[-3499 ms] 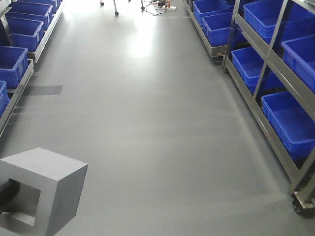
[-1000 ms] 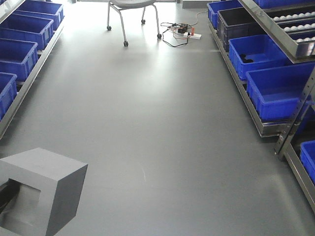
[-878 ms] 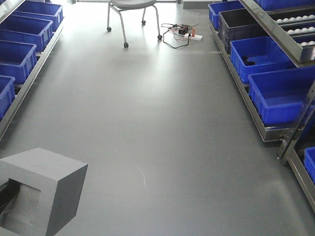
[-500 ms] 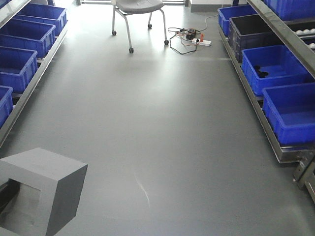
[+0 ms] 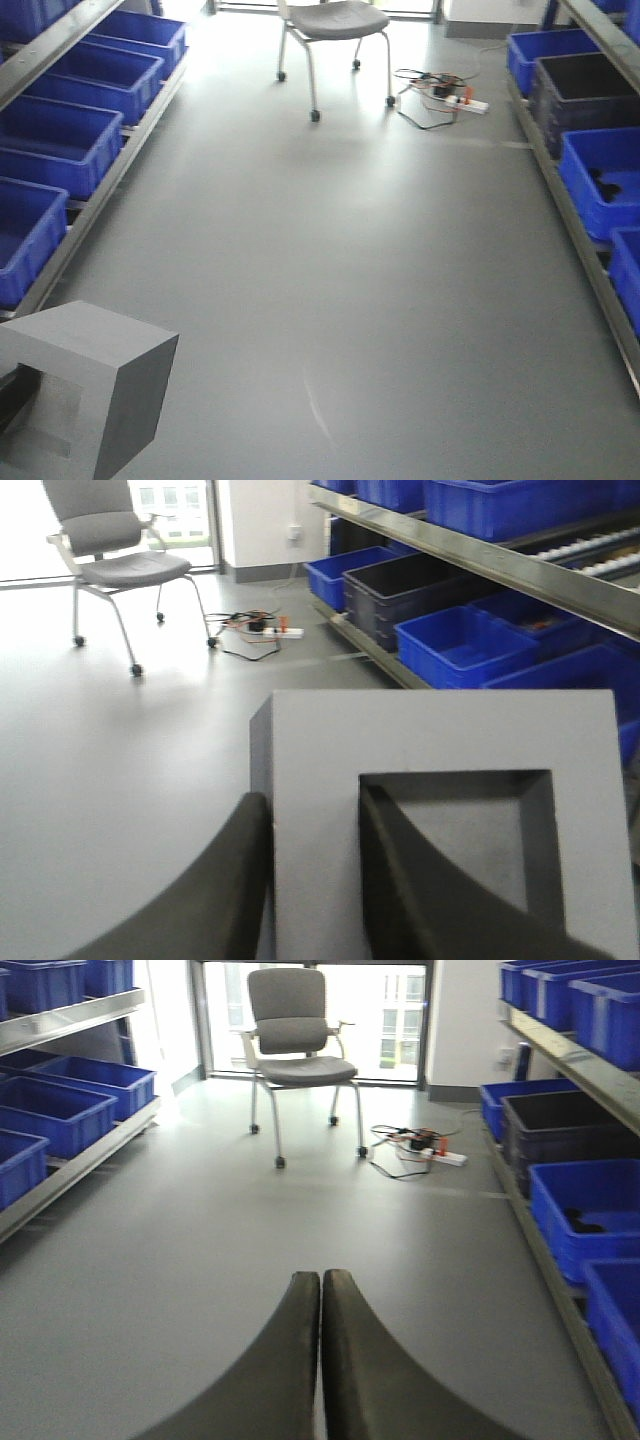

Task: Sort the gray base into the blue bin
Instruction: 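Drive down the aisle between blue bin shelves carrying the block, then turn and drive up to the empty blue bin on the roller rack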

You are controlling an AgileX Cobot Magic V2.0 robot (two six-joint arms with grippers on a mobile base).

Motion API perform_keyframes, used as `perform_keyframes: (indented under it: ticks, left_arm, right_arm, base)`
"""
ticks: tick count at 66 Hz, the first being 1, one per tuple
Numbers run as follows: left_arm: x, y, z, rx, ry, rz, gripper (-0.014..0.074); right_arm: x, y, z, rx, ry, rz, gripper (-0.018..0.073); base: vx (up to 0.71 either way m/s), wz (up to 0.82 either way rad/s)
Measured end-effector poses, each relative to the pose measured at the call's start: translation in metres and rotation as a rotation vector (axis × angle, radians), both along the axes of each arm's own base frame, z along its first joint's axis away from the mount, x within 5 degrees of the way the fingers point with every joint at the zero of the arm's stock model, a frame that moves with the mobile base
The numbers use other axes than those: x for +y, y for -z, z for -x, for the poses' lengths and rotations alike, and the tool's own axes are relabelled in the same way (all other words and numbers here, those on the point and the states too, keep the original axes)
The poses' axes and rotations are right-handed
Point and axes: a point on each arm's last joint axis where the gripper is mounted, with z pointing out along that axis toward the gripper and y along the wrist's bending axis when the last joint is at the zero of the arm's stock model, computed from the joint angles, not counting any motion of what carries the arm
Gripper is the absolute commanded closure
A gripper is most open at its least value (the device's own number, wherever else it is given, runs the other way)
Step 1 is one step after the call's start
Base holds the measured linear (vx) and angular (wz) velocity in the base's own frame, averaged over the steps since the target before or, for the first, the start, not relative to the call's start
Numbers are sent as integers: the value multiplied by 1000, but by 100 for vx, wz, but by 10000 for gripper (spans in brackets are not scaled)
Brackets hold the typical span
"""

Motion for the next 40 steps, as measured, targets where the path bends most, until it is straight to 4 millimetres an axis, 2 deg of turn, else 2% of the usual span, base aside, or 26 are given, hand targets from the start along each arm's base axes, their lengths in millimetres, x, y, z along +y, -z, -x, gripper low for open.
perform_keyframes:
  ticks: [16, 40]
  left_arm:
    - [0, 0, 0, 0, 0, 0, 602]
    - [0, 0, 0, 0, 0, 0, 602]
  right_arm:
    - [0, 0, 0, 0, 0, 0, 568]
    - [0, 0, 0, 0, 0, 0, 568]
  base:
    - [25, 60]
    - [22, 91]
